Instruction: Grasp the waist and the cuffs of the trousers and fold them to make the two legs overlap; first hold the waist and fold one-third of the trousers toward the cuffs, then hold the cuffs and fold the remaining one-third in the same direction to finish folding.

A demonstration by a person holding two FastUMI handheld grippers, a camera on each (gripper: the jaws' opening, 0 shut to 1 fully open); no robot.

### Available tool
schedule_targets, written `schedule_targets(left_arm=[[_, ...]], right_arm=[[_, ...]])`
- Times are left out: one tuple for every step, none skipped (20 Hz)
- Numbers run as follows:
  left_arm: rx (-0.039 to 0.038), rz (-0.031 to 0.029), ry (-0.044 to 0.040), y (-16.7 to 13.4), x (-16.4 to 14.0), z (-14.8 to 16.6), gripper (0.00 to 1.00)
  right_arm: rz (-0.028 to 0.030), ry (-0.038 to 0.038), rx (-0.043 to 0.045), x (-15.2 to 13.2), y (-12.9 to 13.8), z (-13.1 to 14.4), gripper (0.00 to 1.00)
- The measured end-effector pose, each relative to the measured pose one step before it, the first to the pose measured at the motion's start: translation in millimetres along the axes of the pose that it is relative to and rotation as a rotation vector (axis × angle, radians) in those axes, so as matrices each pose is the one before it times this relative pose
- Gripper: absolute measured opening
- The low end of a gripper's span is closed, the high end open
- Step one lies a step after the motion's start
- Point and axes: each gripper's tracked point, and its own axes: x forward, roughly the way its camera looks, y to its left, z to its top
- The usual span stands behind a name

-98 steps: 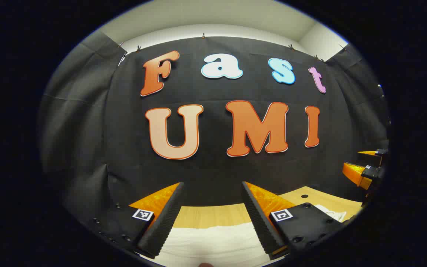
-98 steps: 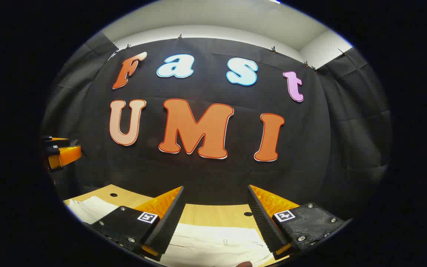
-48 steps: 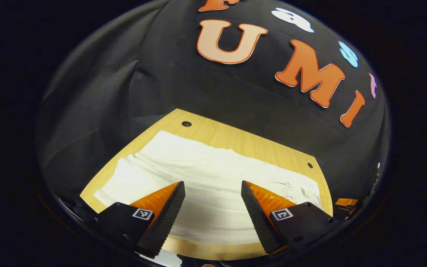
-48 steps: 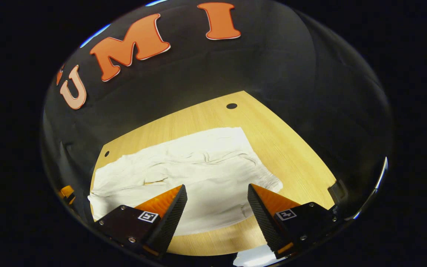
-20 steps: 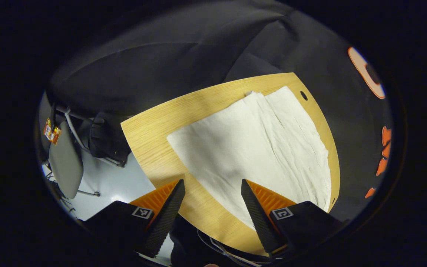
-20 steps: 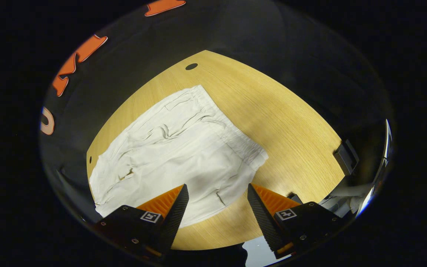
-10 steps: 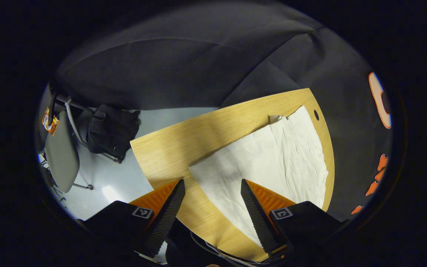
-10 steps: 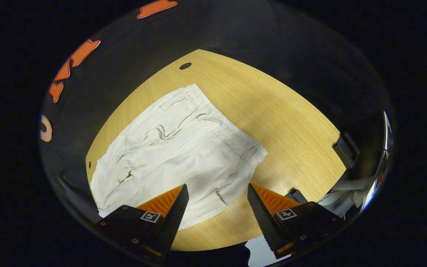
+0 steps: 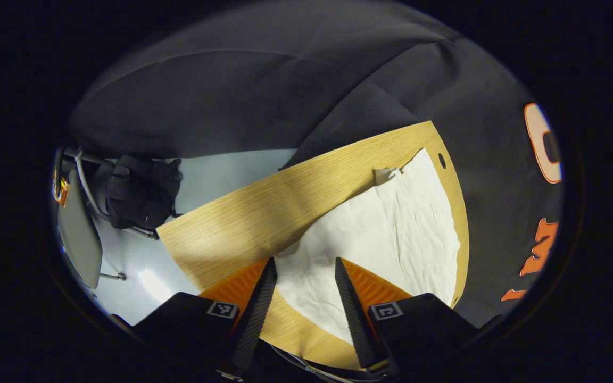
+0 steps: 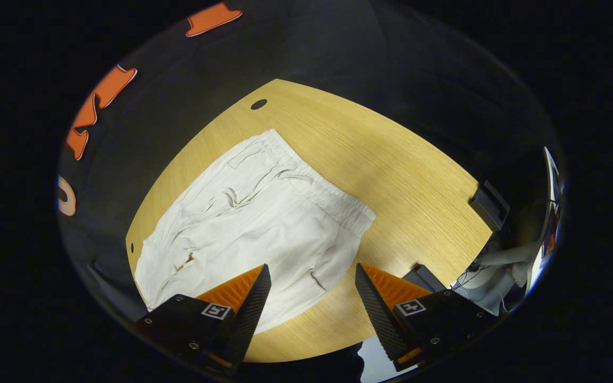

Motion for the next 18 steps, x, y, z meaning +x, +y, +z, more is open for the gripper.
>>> schedule_targets(left_arm=[[-0.00968, -0.02392, 0.00777, -4.12, 2.47, -1.51, 0.65], [-0.01575, -0.02548, 0.01237, -3.03, 6.84, -1.57, 0.58], [-0.01086, -0.011, 0.00221, 0.22, 4.67, -0.86, 0.41], [-0.00699, -0.00808, -0.00701, 1.04, 3.34, -1.1, 0.32], [0.00774, -0.01328, -0.00209, -3.34, 0.62, 0.13, 0.11], [0.02209, 0.01645, -0.01204, 5.38, -6.1, 0.52, 0.11], [0.01819, -0.01215, -0.00578, -4.43, 5.8, -2.71, 0.1], [0.00701, -0.01241, -0.013, -6.89, -6.11, 2.24, 0.1], [0.01638, 0.00878, -0.0269, -2.4, -4.39, 4.21, 0.07], [0.01446, -0.00701, -0.01803, -4.28, -3.41, 1.77, 0.07], [0.0054, 0.00248, -0.01966, -4.91, -6.57, 3.28, 0.07], [0.00534, -0.00875, -0.01136, -4.41, -8.64, 1.87, 0.07], [0.00256, 0.00257, -0.00794, -2.56, -5.54, 2.16, 0.07], [-0.00077, 0.00268, -0.00355, -3.23, -5.09, 0.68, 0.07], [-0.00085, 0.00629, -0.00898, -2.69, -3.88, 2.29, 0.06], [0.00172, 0.00037, -0.00965, -3.89, -4.45, 1.28, 0.07], [0.00681, 0.00461, -0.01023, -2.98, -4.7, 1.75, 0.07], [0.00695, 0.0043, -0.00678, -3.65, -2.68, 0.03, 0.07]], right_arm=[[0.00408, -0.00308, 0.00457, -0.19, 0.7, -1.84, 0.96], [-0.00135, -0.00565, 0.00428, -0.44, -1.54, 0.02, 0.96], [0.00234, -0.00499, 0.00431, -0.69, -0.49, -0.71, 0.96], [0.00136, -0.00728, 0.01207, -1.03, -0.65, 0.48, 0.96], [0.00491, -0.00496, 0.01464, -1.5, -0.13, -0.51, 0.96], [0.00379, -0.00483, 0.01231, -0.72, -0.23, 0.31, 0.96], [0.00106, 0.00274, 0.00397, -0.28, -2.76, -1.34, 0.96], [-0.00117, 0.00223, -0.00086, 0.5, -3.45, 1.35, 0.96], [0.00236, -0.00538, -0.00285, 2.82, -3.29, 4.1, 0.96], [-0.00444, -0.0086, 0.00447, 3.94, -4.79, 6.26, 0.96], [-0.01134, 0.00143, 0.01328, 5.18, -5.12, 3.78, 0.96], [0.00126, 0.00406, 0.01364, 4.63, -1.97, 3.59, 0.96], [0.00497, -0.00043, 0.0057, 5.58, -1.58, 3.79, 0.96], [-0.00479, 0.0002, 0.00304, 6.42, -3.42, 3.32, 0.96], [-0.00799, 0.00704, 0.00647, 6.38, -3.78, 1.37, 0.96], [0.00166, 0.00756, 0.01154, 6.05, -0.58, 1.61, 0.96], [0.00438, 0.006, 0.01445, 6.53, -0.41, 2.15, 0.96], [0.00429, 0.00557, 0.01453, 6.09, 0.17, 1.53, 0.96]])
